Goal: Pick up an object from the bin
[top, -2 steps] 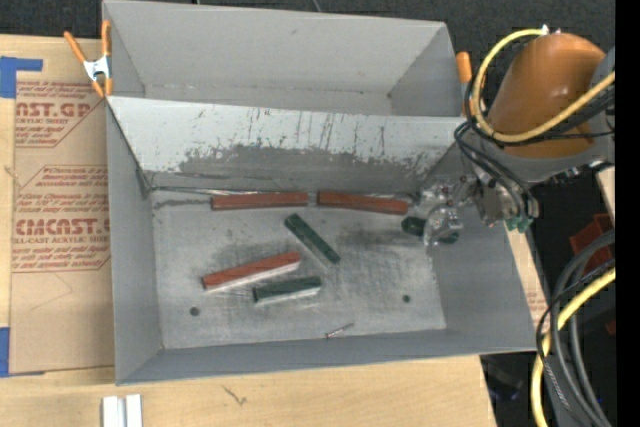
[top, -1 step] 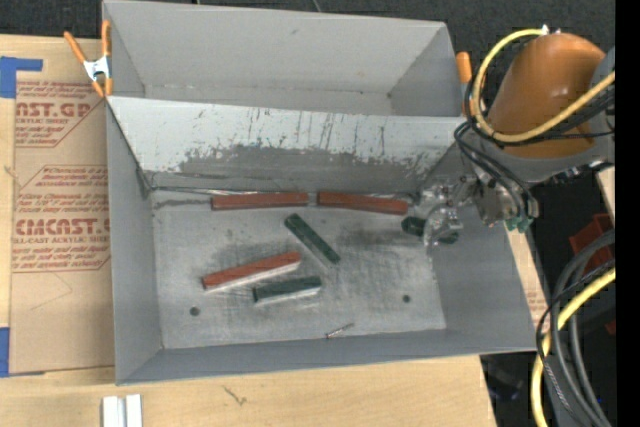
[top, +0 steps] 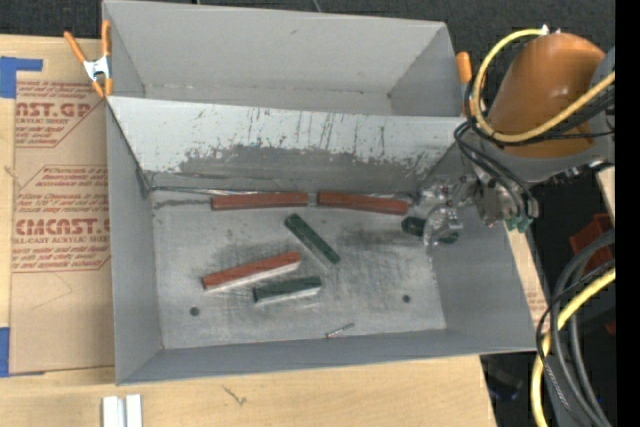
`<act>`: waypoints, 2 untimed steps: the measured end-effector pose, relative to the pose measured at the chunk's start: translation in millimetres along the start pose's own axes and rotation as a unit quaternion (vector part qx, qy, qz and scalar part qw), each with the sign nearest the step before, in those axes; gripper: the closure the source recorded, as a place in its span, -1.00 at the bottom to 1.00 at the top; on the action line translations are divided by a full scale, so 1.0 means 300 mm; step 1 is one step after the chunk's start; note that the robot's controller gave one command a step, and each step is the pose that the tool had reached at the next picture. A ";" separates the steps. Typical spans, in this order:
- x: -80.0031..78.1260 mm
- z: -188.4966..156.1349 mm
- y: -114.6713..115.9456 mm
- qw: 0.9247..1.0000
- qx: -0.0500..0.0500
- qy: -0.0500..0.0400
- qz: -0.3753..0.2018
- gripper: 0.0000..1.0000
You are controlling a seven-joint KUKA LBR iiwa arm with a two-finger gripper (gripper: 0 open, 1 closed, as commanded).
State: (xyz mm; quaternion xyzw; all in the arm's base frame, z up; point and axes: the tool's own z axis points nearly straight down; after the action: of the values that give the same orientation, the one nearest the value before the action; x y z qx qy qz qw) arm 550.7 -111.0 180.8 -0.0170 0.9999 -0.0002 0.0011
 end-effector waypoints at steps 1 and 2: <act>-0.002 -0.011 0.017 1.000 0.000 0.000 -0.002 1.00; -0.002 -0.011 0.017 1.000 0.000 0.000 -0.002 1.00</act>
Offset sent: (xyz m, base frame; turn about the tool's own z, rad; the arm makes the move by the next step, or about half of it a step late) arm 0.0000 0.0000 0.0000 0.0000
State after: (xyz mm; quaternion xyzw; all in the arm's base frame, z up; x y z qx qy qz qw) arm 551.1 -106.1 184.0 -0.0190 0.9998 -0.0001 0.0011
